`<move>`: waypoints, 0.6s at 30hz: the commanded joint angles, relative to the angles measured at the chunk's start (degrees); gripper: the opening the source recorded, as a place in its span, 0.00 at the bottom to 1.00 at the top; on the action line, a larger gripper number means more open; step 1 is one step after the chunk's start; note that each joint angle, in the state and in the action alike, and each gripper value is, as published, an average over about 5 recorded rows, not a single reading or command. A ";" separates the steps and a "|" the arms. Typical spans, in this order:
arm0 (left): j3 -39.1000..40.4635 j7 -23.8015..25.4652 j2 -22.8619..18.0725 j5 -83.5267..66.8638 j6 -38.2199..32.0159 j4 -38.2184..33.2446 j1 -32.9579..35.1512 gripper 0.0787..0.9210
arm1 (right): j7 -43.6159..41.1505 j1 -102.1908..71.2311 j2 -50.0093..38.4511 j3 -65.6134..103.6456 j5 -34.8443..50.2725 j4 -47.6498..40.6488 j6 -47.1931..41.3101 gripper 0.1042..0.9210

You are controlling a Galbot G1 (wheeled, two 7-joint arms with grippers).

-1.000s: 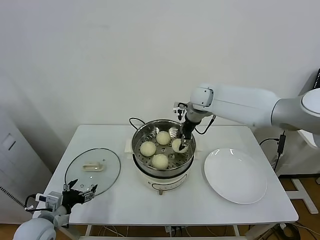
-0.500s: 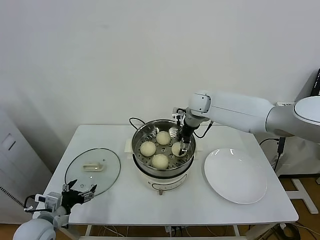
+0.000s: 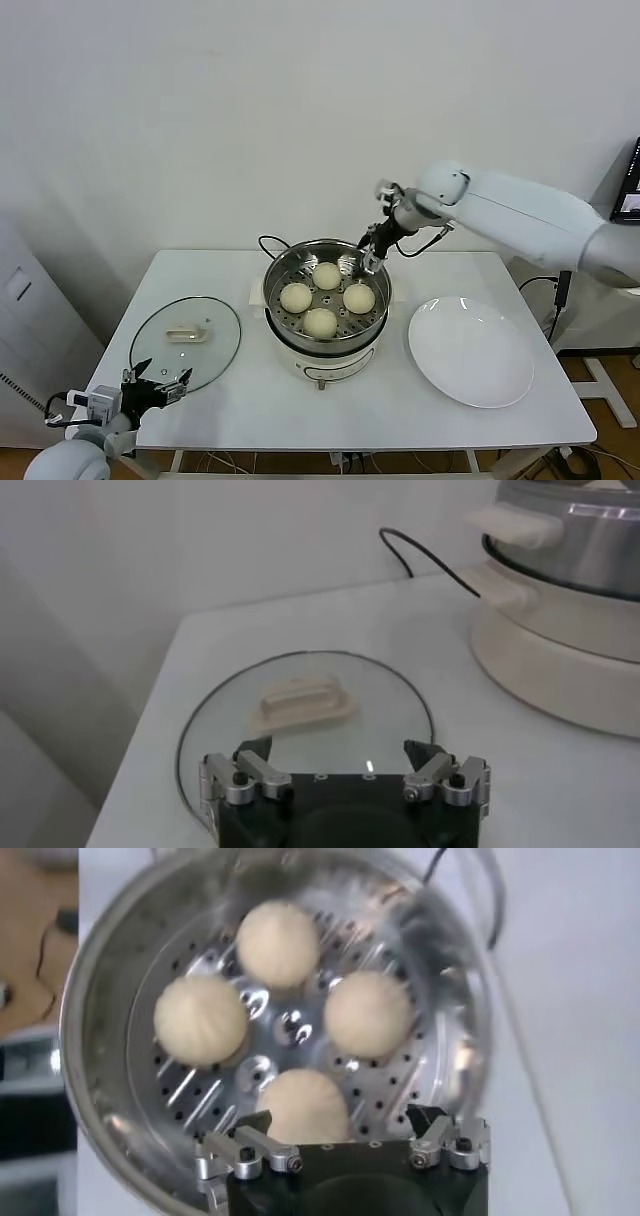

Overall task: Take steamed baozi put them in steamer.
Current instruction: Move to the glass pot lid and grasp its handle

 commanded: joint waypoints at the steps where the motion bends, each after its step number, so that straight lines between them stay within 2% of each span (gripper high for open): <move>1: -0.58 -0.10 0.21 0.25 -0.06 -0.33 0.08 0.88 | 15.50 -25.87 -15.45 38.10 6.18 5.75 14.34 0.88; 10: 0.35 0.01 -0.09 1.65 -1.30 -0.79 -1.21 0.88 | 31.34 -58.44 -14.59 71.78 -0.27 9.99 28.93 0.88; 14: 0.88 0.27 -0.38 5.63 -3.48 -0.64 -1.07 0.88 | 39.04 -71.21 -9.43 84.34 -6.29 14.84 30.54 0.88; 18: 1.40 0.06 -0.40 8.84 -5.69 -0.33 -0.97 0.88 | 41.80 -80.59 -4.31 93.76 -13.90 17.61 31.16 0.88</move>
